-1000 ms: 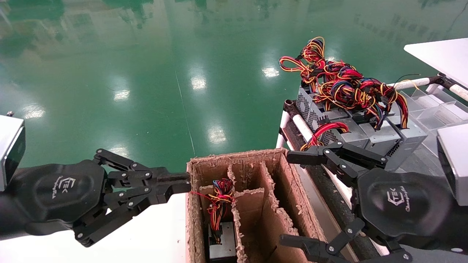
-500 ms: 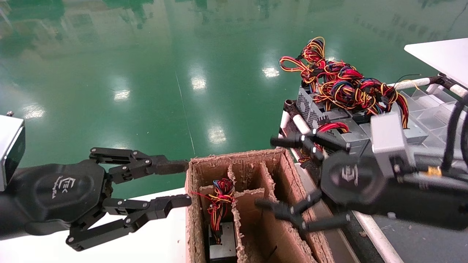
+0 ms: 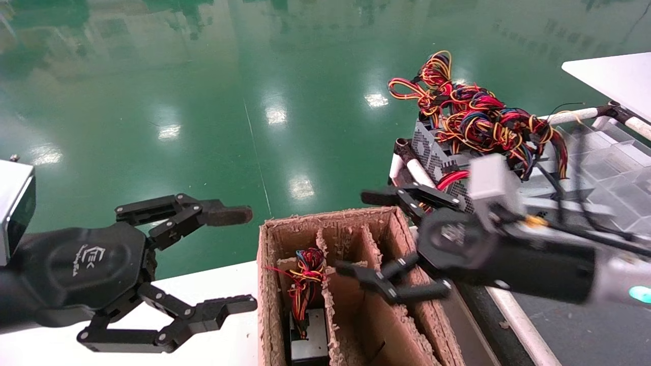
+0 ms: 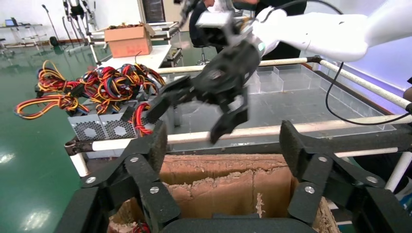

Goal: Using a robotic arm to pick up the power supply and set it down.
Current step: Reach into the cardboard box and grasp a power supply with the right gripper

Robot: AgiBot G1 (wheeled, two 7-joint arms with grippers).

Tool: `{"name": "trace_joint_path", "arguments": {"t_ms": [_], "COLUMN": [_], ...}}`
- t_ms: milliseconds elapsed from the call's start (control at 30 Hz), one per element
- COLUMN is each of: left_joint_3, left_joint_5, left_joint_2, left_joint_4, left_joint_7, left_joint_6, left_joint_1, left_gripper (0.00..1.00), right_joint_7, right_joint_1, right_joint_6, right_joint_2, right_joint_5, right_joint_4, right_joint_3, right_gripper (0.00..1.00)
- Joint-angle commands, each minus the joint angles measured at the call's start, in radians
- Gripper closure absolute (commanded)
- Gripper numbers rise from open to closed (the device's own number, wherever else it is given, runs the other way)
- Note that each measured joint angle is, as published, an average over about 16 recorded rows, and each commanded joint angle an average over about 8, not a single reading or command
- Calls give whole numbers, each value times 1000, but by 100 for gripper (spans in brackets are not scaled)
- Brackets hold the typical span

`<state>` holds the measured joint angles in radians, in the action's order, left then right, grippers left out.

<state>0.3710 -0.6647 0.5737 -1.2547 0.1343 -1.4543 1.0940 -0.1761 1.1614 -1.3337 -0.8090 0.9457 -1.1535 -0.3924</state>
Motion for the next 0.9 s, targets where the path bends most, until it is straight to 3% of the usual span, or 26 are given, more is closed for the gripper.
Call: {"name": "trace_joint_path", "arguments": {"t_ms": [33, 300, 533, 733, 767, 900], "left_joint_3": [0, 0, 0, 0, 0, 0], "left_joint_5": [0, 0, 0, 0, 0, 0], "left_joint_2": [0, 0, 0, 0, 0, 0], "left_joint_4": [0, 0, 0, 1, 1, 1], "left_joint_7": [0, 0, 0, 0, 0, 0], "left_joint_6": [0, 0, 0, 0, 0, 0], "left_joint_1": [0, 0, 0, 0, 0, 0], "left_gripper": [0, 0, 0, 0, 0, 0], "right_joint_7": [-13, -22, -58, -94, -100, -110], "right_joint_1": [17, 37, 86, 147, 155, 179], "right_joint_6": [19, 42, 99, 83, 79, 73], "right_joint_2": [-36, -77, -197, -279, -287, -309], "right_joint_5": [27, 72, 195, 250, 255, 271], "right_joint_4": [28, 63, 186, 309, 327, 388], "right_joint_3": [-22, -53, -141, -195, -200, -214], "right_gripper": [0, 0, 0, 0, 8, 58]}}
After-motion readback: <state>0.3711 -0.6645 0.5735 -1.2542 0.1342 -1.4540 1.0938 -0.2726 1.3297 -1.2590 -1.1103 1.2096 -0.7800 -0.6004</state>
